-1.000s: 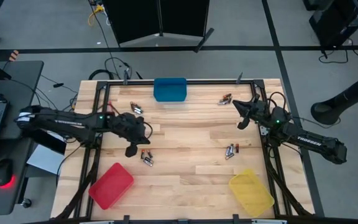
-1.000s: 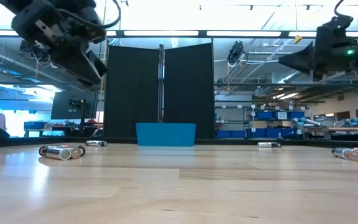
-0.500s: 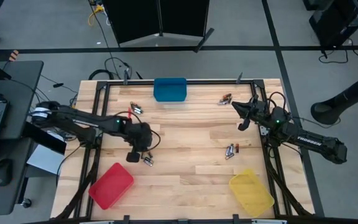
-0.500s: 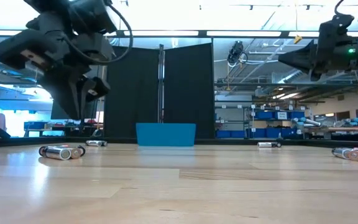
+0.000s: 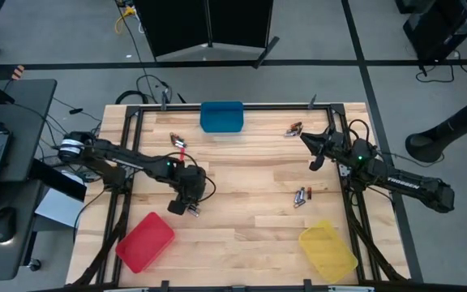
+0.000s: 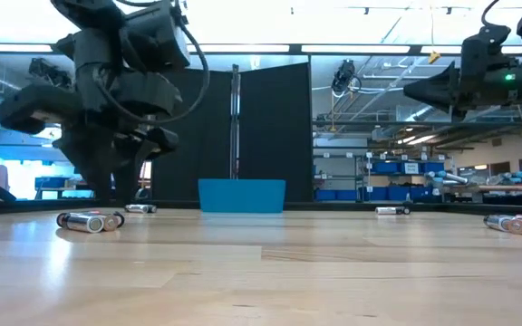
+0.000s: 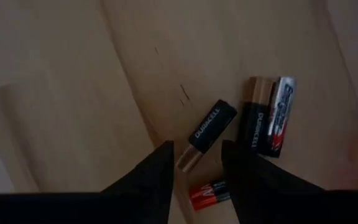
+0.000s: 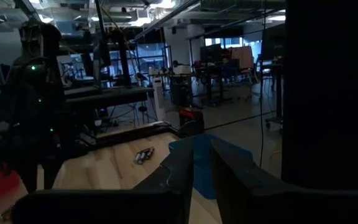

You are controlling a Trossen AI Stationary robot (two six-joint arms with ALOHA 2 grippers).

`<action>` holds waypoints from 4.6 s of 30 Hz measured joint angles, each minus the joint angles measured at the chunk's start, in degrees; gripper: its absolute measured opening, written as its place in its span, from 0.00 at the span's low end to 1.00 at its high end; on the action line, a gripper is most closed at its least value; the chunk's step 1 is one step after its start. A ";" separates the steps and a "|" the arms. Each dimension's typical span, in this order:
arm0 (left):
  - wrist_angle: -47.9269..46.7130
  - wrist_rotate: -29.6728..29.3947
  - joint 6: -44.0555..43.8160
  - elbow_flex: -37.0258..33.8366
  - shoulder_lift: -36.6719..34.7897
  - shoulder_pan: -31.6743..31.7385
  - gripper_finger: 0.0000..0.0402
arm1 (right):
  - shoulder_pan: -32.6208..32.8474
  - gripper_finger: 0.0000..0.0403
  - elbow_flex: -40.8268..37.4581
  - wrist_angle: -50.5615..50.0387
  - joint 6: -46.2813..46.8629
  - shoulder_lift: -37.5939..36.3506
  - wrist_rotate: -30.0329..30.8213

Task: Sort batteries
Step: Put the black-brown battery into the blue bin, then put the silver battery into the yellow bin

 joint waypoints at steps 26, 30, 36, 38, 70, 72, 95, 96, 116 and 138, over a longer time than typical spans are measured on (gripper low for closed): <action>6.99 -3.70 8.67 0.05 5.94 0.01 0.37 | 0.00 0.17 0.00 -0.88 -0.46 0.49 -0.04; 7.66 -3.64 9.44 0.06 6.60 0.02 0.37 | 0.00 0.17 0.00 -1.23 -0.46 0.76 -0.04; 7.80 -3.48 7.03 0.00 6.71 0.00 0.29 | 0.00 0.17 0.00 -1.22 -0.46 0.90 -0.04; 7.85 -3.30 6.34 -0.02 6.74 -0.01 0.21 | 0.00 0.17 0.00 -1.22 -0.54 0.90 -0.05; -26.06 -5.30 7.55 56.98 22.69 38.32 0.11 | -0.02 0.12 0.00 -0.79 0.57 2.33 3.56; -28.58 -5.24 9.38 61.00 26.71 39.74 0.11 | -0.01 0.12 0.00 -0.65 1.18 2.78 3.56; -24.41 -0.13 11.92 67.07 46.45 45.99 0.11 | -0.02 0.12 0.00 -0.66 2.19 6.68 3.65; -24.20 -0.25 11.84 67.01 46.96 45.99 0.11 | -0.02 0.12 0.00 -0.77 2.41 6.71 3.65; -25.83 -2.39 10.00 69.97 46.20 46.05 0.36 | -0.02 0.14 0.00 -0.67 3.48 6.69 2.64; -7.59 0.76 3.03 57.42 29.31 44.86 0.03 | 0.02 0.02 2.32 -4.86 1.90 8.41 2.45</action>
